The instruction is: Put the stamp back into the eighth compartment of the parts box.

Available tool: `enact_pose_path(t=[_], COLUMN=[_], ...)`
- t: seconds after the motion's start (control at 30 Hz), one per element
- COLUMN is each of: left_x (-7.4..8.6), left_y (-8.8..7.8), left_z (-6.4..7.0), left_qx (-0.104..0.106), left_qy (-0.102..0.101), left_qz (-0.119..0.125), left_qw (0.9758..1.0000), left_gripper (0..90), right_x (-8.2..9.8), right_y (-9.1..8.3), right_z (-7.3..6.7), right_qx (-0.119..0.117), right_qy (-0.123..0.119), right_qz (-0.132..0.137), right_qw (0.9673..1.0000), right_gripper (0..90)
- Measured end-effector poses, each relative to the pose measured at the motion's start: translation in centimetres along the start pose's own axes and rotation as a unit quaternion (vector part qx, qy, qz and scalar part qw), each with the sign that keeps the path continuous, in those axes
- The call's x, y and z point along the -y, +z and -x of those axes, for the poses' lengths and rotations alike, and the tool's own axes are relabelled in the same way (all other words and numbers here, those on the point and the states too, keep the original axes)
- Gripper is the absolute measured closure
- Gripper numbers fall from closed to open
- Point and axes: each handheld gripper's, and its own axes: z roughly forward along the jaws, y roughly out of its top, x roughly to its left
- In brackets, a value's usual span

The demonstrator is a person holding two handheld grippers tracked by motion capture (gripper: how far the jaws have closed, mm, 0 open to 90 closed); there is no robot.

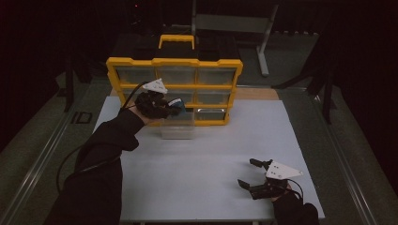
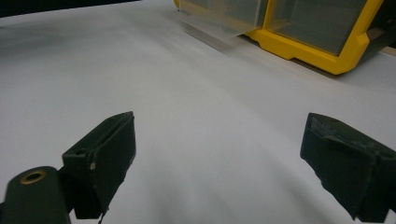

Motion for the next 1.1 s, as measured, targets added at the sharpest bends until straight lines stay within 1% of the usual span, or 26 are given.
enact_pose_path(t=[0.17, 0.2, 0.3, 0.37, 0.43, 0.5, 0.57, 0.67, 0.73, 0.77, 0.83, 0.97, 1.03, 1.1], left_x=[0.3, 0.3, 0.4, 0.7, 0.8, 1.0, 1.2, 1.5, 1.7, 1.8, 2.1, 2.4, 2.5, 2.6], left_y=[0.6, 1.0, 1.1, 1.8, 2.2, 2.6, 3.0, 3.4, 3.8, 3.9, 4.2, 4.8, 5.0, 5.1], left_z=[-0.2, -0.2, -0.2, -0.3, -0.3, -0.4, -0.5, -0.6, -0.7, -0.7, -0.8, -1.0, -1.1, -1.1], left_qx=[-0.007, -0.015, -0.015, -0.017, -0.022, -0.021, -0.027, -0.031, -0.029, -0.033, -0.029, -0.028, -0.03, -0.027], left_qy=[-0.006, -0.008, -0.011, -0.017, -0.015, -0.019, -0.019, -0.024, -0.028, -0.031, -0.036, -0.047, -0.049, -0.051], left_qz=[0.001, -0.004, -0.005, -0.006, -0.012, -0.018, -0.023, -0.026, -0.026, -0.028, -0.03, -0.038, -0.044, -0.045], left_qw=[1.0, 0.9999, 0.9998, 0.9997, 0.9996, 0.9994, 0.9992, 0.9989, 0.9988, 0.9986, 0.9985, 0.9978, 0.9973, 0.9973], left_gripper=[70.0, 70.0, 70.0, 70.0, 70.0, 70.0, 70.0, 69.9, 70.0, 69.9, 69.9, 69.9, 69.9, 69.9], right_x=[0.0, 0.0, 0.0, 0.0, 0.0, 0.0, 0.0, 0.0, 0.0, 0.0, 0.0, 0.0, 0.0, 0.0], right_y=[0.0, 0.0, 0.0, 0.0, 0.0, 0.0, 0.0, 0.0, 0.0, 0.0, 0.0, 0.0, 0.0, 0.0], right_z=[0.0, 0.0, 0.0, 0.0, 0.0, 0.0, 0.0, 0.0, 0.0, 0.0, -0.1, 0.0, -0.1, -0.1], right_qx=[-0.001, -0.001, -0.001, -0.001, -0.002, -0.002, -0.001, -0.001, -0.001, -0.001, -0.001, -0.001, -0.001, -0.001], right_qy=[0.0, 0.0, -0.001, -0.001, 0.0, -0.001, -0.002, 0.0, -0.001, -0.002, -0.004, -0.003, -0.003, -0.004], right_qz=[0.0, -0.001, -0.001, -0.001, -0.001, -0.001, -0.001, -0.001, -0.001, -0.001, -0.002, -0.002, -0.003, -0.003], right_qw=[1.0, 1.0, 1.0, 1.0, 1.0, 1.0, 1.0, 1.0, 1.0, 1.0, 1.0, 1.0, 1.0, 1.0], right_gripper=[10.5, 10.5, 10.5, 10.5, 10.5, 10.5, 10.5, 10.5, 10.5, 10.5, 10.5, 10.5, 10.5, 10.5])
